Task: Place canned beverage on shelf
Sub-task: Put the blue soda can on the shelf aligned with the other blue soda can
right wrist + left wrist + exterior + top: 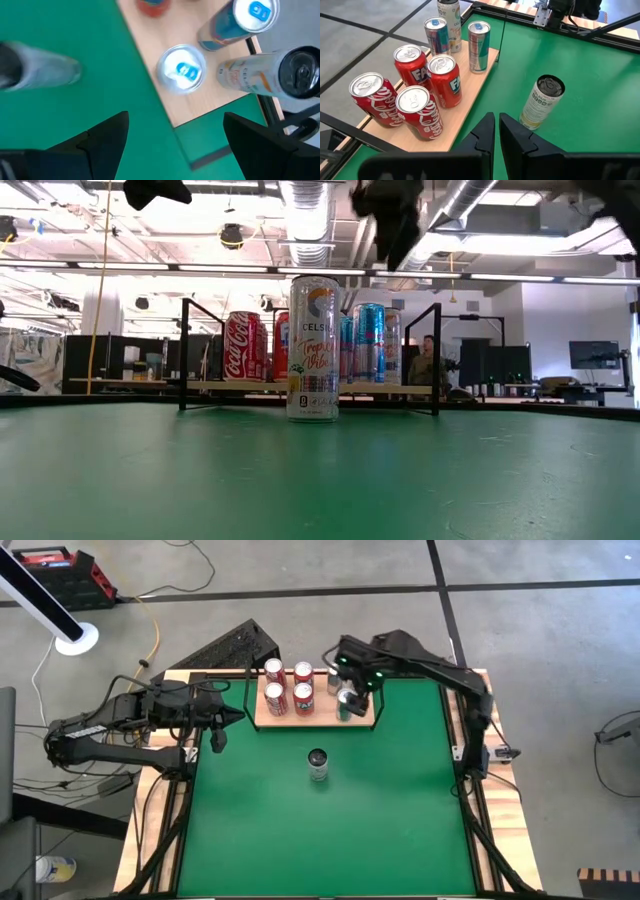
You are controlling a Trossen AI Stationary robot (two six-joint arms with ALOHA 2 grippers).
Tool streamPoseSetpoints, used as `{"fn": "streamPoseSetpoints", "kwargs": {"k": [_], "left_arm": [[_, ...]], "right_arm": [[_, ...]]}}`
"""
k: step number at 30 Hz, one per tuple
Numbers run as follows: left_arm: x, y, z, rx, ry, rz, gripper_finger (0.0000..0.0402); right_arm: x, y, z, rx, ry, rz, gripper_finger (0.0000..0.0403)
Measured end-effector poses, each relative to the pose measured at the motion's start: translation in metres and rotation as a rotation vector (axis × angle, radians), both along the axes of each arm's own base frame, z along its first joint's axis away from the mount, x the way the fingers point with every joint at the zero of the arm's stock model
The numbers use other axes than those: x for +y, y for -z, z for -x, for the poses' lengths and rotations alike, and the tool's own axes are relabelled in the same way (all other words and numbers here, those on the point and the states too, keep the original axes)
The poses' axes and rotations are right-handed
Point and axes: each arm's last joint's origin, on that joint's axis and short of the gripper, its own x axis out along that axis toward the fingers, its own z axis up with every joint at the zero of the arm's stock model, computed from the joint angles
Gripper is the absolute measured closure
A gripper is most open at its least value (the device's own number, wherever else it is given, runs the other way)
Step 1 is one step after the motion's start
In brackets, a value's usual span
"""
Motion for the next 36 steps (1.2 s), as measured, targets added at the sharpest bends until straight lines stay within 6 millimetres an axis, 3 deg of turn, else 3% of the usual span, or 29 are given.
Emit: {"fn": "streamPoseSetpoints", "kwargs": {"k": [3,6,11,16,19,25,33,36], "left_arm": [[0.0,0.001,0.0,0.003,-0.005,0.011,0.0391],[0.0,0.001,0.001,0.008,-0.007,0.018,0.0391],[0.0,0.002,0.001,0.013,-0.007,0.02,0.0391],[0.0,0.002,0.001,0.012,0.002,0.026,0.0391],[-0.001,0.002,0.001,0.012,0.009,0.029,0.0391],[-0.001,0.002,0.001,0.013,0.01,0.027,0.0391],[-0.001,0.005,0.002,0.048,0.01,0.033,0.0391],[-0.001,0.006,0.003,0.056,0.01,0.035,0.0391]], "right_arm": [[0.016,-0.01,0.015,-0.04,-0.033,0.021,0.0056],[0.028,-0.004,0.024,-0.087,-0.058,0.062,0.0056],[0.036,0.03,0.037,-0.179,-0.095,0.101,0.006],[0.028,0.067,0.042,-0.201,-0.06,0.106,0.0083],[0.023,0.076,0.042,-0.182,-0.042,0.105,0.0105],[0.017,0.099,0.026,-0.132,-0.032,0.083,0.0189],[0.012,0.133,0.011,-0.029,0.008,0.034,0.0375],[0.011,0.136,0.008,-0.037,0.01,0.037,0.0384]]}}
